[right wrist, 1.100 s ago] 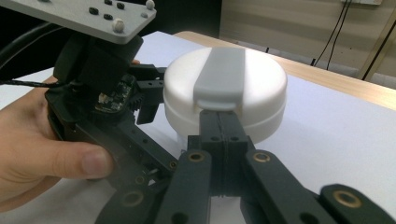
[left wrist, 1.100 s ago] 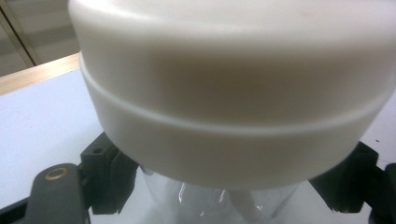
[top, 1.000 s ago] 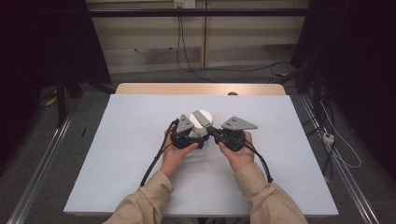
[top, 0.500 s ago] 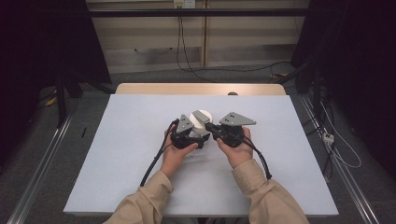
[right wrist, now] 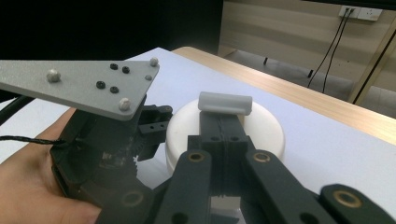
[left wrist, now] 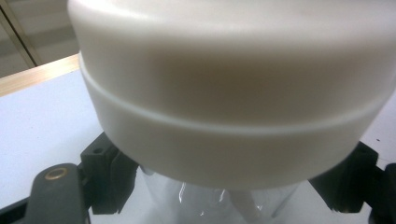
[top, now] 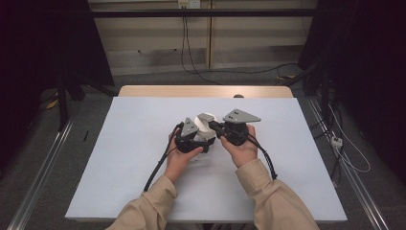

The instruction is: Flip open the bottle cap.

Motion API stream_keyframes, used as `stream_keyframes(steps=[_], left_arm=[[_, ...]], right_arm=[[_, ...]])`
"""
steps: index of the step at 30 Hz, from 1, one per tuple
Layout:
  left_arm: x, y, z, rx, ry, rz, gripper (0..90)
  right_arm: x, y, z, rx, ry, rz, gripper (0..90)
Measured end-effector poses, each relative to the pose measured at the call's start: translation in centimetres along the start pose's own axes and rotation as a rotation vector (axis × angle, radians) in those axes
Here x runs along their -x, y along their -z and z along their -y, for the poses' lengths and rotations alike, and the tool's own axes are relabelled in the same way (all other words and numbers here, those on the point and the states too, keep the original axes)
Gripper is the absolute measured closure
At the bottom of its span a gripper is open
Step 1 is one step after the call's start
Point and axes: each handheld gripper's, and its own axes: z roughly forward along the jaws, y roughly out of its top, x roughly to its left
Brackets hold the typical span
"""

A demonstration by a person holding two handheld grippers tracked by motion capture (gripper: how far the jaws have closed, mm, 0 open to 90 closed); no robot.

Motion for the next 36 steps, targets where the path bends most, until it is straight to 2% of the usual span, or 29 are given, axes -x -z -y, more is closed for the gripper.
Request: stream_keyframes(steps=[8, 11, 36], left_arm=[[0.1, 0.0, 0.0, 0.005, 0.002, -0.001, 18.7], [0.1, 0.0, 0.0, 0.006, -0.001, -0.003, 18.7], [0.0, 0.0, 0.0, 0.002, 0.002, -0.003, 18.7]], right_arm=[[0.1, -0.4, -0.6, 0.001, 0.004, -0.001, 90.0], [0.2, -0.5, -0.9, 0.006, -0.011, -0.003, 90.0], [0.3, -1.6, -1.8, -0.002, -0.004, 0.001, 90.0]])
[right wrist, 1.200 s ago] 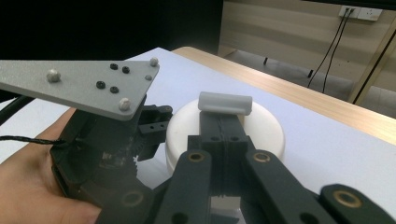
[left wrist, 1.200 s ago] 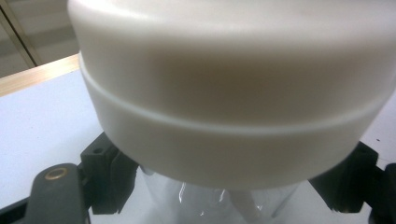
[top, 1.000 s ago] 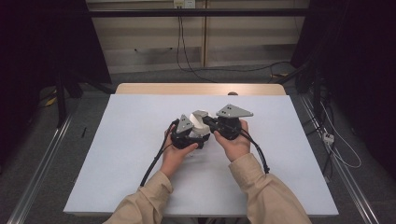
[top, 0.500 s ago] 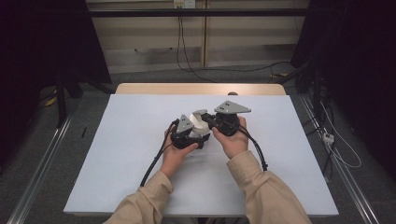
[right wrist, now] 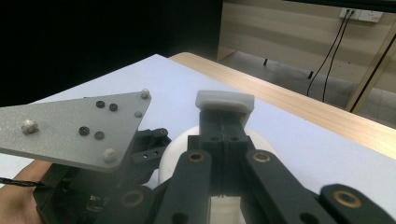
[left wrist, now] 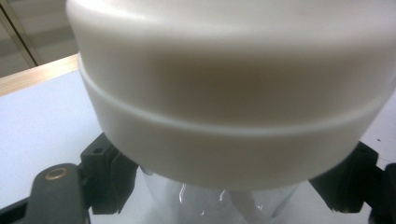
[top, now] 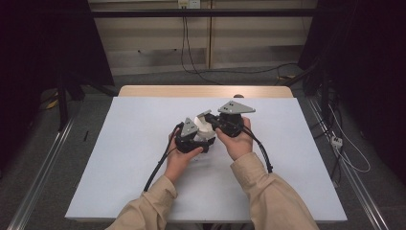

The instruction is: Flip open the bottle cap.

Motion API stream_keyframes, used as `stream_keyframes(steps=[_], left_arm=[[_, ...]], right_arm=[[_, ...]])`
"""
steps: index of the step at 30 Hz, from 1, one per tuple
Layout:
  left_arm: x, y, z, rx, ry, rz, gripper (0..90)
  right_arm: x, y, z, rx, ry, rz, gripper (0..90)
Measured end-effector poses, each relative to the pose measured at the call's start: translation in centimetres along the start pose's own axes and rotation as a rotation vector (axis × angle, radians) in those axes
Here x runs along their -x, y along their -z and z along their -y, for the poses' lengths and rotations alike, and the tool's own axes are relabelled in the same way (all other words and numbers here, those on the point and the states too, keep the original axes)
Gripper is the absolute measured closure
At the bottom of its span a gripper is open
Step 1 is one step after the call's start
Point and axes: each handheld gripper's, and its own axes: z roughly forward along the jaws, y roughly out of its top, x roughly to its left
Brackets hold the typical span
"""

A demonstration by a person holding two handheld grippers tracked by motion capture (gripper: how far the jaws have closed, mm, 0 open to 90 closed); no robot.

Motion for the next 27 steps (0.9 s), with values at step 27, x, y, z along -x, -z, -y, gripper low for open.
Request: stream_keyframes(steps=[27], left_arm=[[0.0, 0.0, 0.0, -0.001, -0.004, -0.003, 18.7]], right_arm=[[0.0, -0.9, -1.4, -0.001, 0.014, 0.015, 90.0]])
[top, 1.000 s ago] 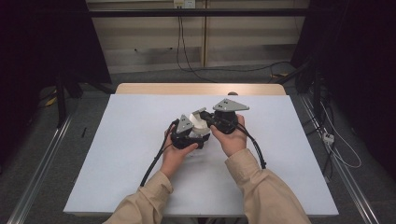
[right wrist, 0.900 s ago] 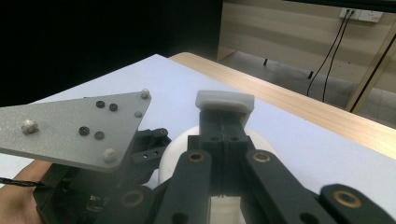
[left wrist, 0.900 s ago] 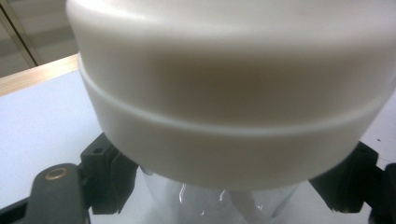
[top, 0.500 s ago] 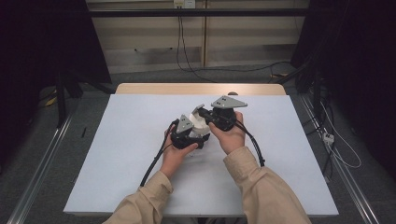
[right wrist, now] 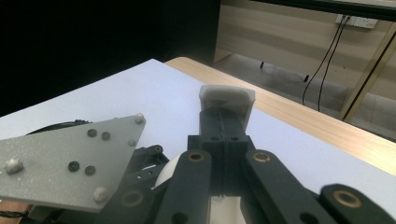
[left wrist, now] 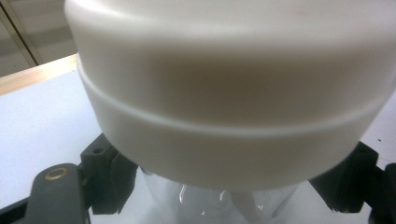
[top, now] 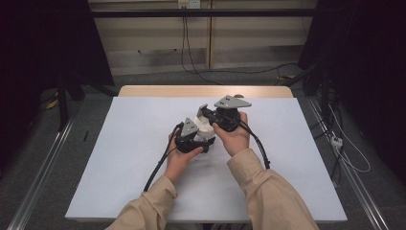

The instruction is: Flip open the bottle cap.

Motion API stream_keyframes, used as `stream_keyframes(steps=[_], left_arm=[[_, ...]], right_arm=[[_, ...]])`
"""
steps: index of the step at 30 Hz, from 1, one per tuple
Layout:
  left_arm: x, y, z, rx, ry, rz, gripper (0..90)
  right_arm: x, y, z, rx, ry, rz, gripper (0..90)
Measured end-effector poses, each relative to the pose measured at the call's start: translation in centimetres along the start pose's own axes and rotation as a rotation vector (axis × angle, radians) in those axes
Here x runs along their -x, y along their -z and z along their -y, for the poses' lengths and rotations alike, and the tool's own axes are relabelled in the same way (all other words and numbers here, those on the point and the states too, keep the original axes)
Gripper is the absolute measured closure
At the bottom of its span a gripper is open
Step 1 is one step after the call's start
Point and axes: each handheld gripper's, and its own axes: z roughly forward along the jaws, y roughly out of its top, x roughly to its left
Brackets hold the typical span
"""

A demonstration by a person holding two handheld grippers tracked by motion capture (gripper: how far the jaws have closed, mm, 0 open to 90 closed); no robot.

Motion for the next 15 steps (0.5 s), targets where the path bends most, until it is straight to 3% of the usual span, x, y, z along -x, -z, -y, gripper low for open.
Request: stream_keyframes(steps=[15], left_arm=[[0.06, -0.03, 0.01, 0.003, -0.001, -0.005, 18.7]], right_arm=[[0.07, -0.57, -0.38, 0.000, 0.013, 0.010, 90.0]])
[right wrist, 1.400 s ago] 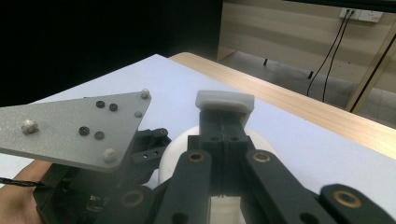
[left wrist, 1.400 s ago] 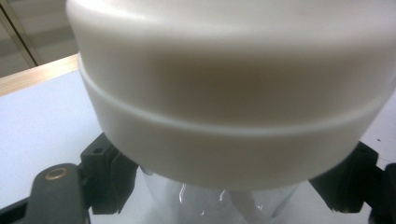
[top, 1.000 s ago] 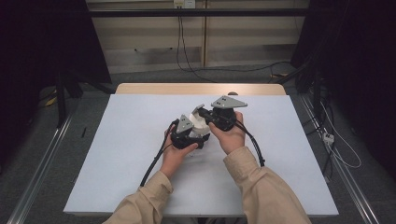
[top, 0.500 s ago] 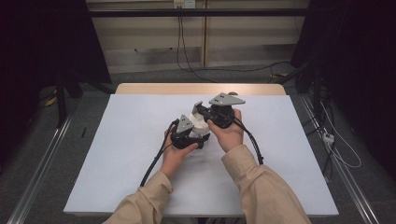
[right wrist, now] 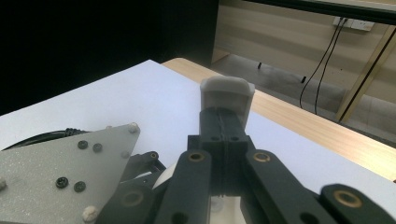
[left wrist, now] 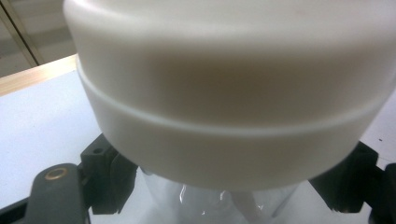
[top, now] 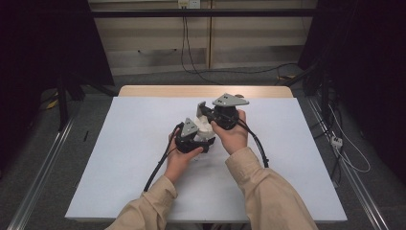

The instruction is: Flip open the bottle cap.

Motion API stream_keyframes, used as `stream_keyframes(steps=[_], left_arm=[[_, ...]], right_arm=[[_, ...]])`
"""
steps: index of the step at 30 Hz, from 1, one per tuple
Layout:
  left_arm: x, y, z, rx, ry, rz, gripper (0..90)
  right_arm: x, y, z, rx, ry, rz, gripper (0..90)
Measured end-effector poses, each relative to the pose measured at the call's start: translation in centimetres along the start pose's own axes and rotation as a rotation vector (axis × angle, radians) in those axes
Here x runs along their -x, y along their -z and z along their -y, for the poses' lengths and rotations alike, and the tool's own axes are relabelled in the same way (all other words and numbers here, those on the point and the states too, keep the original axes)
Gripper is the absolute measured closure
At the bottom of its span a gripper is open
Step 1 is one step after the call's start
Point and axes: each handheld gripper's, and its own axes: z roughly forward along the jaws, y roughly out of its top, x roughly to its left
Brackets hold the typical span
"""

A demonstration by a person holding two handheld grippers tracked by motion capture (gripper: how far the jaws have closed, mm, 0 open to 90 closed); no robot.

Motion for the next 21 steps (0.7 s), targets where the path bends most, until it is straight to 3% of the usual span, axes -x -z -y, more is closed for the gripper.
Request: stream_keyframes(steps=[21], left_arm=[[0.00, -0.01, 0.01, 0.000, 0.003, 0.000, 18.7]], right_arm=[[0.24, -0.74, -0.37, 0.005, -0.005, -0.002, 90.0]])
